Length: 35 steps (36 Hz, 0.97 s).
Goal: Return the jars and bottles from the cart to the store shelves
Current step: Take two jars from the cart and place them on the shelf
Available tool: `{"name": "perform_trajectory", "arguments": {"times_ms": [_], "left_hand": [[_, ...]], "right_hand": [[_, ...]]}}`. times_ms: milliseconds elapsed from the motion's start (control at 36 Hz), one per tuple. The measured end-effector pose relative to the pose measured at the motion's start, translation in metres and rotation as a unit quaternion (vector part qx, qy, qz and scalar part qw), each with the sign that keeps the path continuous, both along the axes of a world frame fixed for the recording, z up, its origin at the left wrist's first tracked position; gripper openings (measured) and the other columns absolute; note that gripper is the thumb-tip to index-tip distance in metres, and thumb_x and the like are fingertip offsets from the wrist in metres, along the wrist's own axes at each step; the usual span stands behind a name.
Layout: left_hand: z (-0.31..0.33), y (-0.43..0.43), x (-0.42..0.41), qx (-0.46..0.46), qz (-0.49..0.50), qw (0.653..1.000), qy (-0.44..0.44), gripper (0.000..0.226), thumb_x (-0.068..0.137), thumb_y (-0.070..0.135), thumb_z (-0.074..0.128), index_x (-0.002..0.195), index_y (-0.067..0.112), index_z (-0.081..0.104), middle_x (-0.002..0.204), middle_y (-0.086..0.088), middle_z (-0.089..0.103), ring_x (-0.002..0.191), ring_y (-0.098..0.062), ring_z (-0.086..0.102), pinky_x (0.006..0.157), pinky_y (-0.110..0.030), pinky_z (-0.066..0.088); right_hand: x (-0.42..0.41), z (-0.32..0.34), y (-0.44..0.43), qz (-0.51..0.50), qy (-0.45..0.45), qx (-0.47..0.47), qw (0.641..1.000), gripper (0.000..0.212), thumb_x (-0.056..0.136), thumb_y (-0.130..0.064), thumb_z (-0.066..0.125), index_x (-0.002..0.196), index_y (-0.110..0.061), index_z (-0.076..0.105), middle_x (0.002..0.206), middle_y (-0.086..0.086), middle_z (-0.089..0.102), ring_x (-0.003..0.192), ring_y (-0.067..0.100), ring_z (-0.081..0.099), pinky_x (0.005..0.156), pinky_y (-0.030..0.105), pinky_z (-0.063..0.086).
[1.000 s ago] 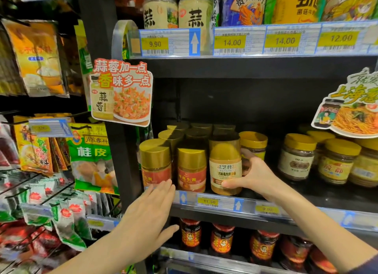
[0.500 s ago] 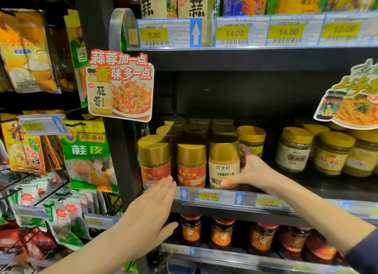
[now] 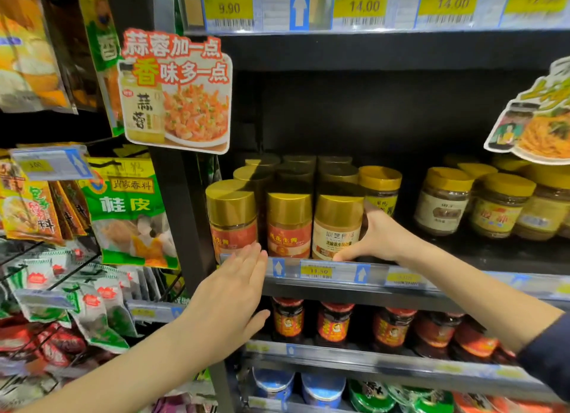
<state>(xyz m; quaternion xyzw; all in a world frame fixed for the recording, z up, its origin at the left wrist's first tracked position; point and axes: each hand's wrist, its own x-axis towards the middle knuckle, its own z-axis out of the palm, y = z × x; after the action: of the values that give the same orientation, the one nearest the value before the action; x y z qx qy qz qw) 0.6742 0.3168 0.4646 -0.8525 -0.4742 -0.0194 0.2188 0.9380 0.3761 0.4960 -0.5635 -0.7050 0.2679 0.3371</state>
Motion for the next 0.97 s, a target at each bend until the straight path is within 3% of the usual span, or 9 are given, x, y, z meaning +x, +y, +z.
{"name": "perform_trajectory", "arguments": {"times_ms": [194, 278, 361, 417, 472, 583, 722, 834, 972], "left_hand": [[0.006, -0.003, -0.001, -0.004, -0.006, 1.000, 0.007, 0.088, 0.053, 0.056, 0.079, 0.117, -0.002, 0.063, 0.117, -0.018, 0.066, 0.105, -0.026, 0.066, 0.083, -0.036, 0.053], [0.013, -0.008, -0.002, -0.010, -0.006, 1.000, -0.001, 0.089, 0.057, 0.061, 0.075, 0.120, 0.001, 0.061, 0.122, -0.015, 0.063, 0.108, -0.023, 0.065, 0.088, -0.029, 0.049], [0.020, -0.017, 0.001, -0.038, -0.025, 0.999, -0.023, 0.088, 0.085, 0.057, 0.051, 0.146, 0.001, 0.020, 0.154, -0.012, 0.020, 0.141, -0.021, 0.027, 0.108, -0.022, 0.012], [0.023, -0.022, 0.002, -0.101, -0.014, 0.993, -0.056, 0.082, 0.092, 0.054, 0.038, 0.149, 0.011, -0.002, 0.158, -0.005, -0.003, 0.146, -0.016, 0.003, 0.111, -0.020, -0.002], [0.026, -0.029, 0.004, -0.135, -0.004, 0.988, -0.076, 0.082, 0.091, 0.054, 0.040, 0.149, 0.015, -0.002, 0.159, -0.001, -0.001, 0.146, -0.013, 0.002, 0.116, -0.024, 0.002], [0.030, -0.046, 0.009, -0.194, 0.024, 0.978, -0.070, 0.083, 0.090, 0.054, 0.042, 0.150, 0.017, -0.003, 0.159, 0.002, -0.001, 0.145, -0.009, 0.002, 0.117, -0.026, 0.001], [0.028, -0.075, 0.010, -0.217, 0.044, 0.970, -0.096, 0.078, 0.088, 0.056, 0.045, 0.149, 0.021, 0.013, 0.157, 0.004, 0.013, 0.144, -0.018, 0.017, 0.118, -0.033, 0.016], [0.024, -0.102, 0.004, -0.257, 0.036, 0.957, -0.128, 0.076, 0.088, 0.052, 0.049, 0.149, 0.023, 0.013, 0.156, 0.007, 0.017, 0.133, -0.012, 0.037, 0.106, -0.023, 0.029], [0.016, -0.127, -0.016, -0.280, 0.052, 0.951, -0.123, 0.078, 0.087, 0.055, 0.048, 0.149, 0.023, 0.013, 0.155, 0.007, 0.020, 0.139, -0.011, 0.029, 0.109, -0.025, 0.029]], "right_hand": [[-0.001, 0.001, -0.004, 0.005, 0.012, -0.038, 0.999, 0.079, 0.060, -0.017, 0.086, 0.128, -0.018, 0.046, 0.122, -0.001, 0.060, 0.110, 0.013, 0.056, 0.089, 0.026, 0.046], [-0.001, 0.006, -0.008, 0.002, 0.045, -0.058, 0.997, 0.078, 0.060, -0.020, 0.086, 0.128, -0.018, 0.047, 0.123, 0.000, 0.061, 0.113, 0.016, 0.058, 0.096, 0.036, 0.048], [0.003, 0.016, -0.014, -0.013, 0.068, -0.049, 0.996, 0.078, 0.058, -0.026, 0.086, 0.124, -0.020, 0.045, 0.124, -0.001, 0.059, 0.113, 0.015, 0.057, 0.099, 0.040, 0.047], [0.007, 0.022, -0.022, -0.017, 0.081, -0.053, 0.995, 0.104, 0.044, -0.039, 0.089, 0.133, -0.017, 0.041, 0.125, 0.003, 0.060, 0.112, 0.017, 0.058, 0.099, 0.043, 0.047], [0.014, 0.026, -0.035, -0.012, 0.092, -0.062, 0.994, 0.110, 0.043, -0.037, 0.089, 0.138, -0.018, 0.037, 0.126, 0.009, 0.059, 0.111, 0.019, 0.060, 0.100, 0.042, 0.047], [0.027, 0.026, -0.065, -0.014, 0.083, -0.074, 0.994, 0.086, 0.065, -0.015, 0.082, 0.138, -0.020, 0.036, 0.127, 0.010, 0.053, 0.117, 0.024, 0.054, 0.098, 0.038, 0.047], [0.034, 0.016, -0.108, -0.009, 0.006, -0.024, 1.000, 0.085, 0.067, -0.017, 0.082, 0.139, -0.016, 0.037, 0.135, 0.008, 0.049, 0.123, 0.020, 0.049, 0.096, 0.029, 0.043], [0.033, 0.003, -0.142, 0.006, -0.102, 0.019, 0.995, 0.081, 0.068, -0.031, 0.081, 0.136, -0.022, 0.039, 0.136, 0.005, 0.049, 0.128, 0.019, 0.045, 0.100, 0.029, 0.040], [0.016, -0.009, -0.172, 0.060, -0.200, 0.007, 0.978, 0.083, 0.074, -0.039, 0.074, 0.142, -0.017, 0.033, 0.148, 0.001, 0.037, 0.136, 0.016, 0.035, 0.110, 0.030, 0.031]]}}
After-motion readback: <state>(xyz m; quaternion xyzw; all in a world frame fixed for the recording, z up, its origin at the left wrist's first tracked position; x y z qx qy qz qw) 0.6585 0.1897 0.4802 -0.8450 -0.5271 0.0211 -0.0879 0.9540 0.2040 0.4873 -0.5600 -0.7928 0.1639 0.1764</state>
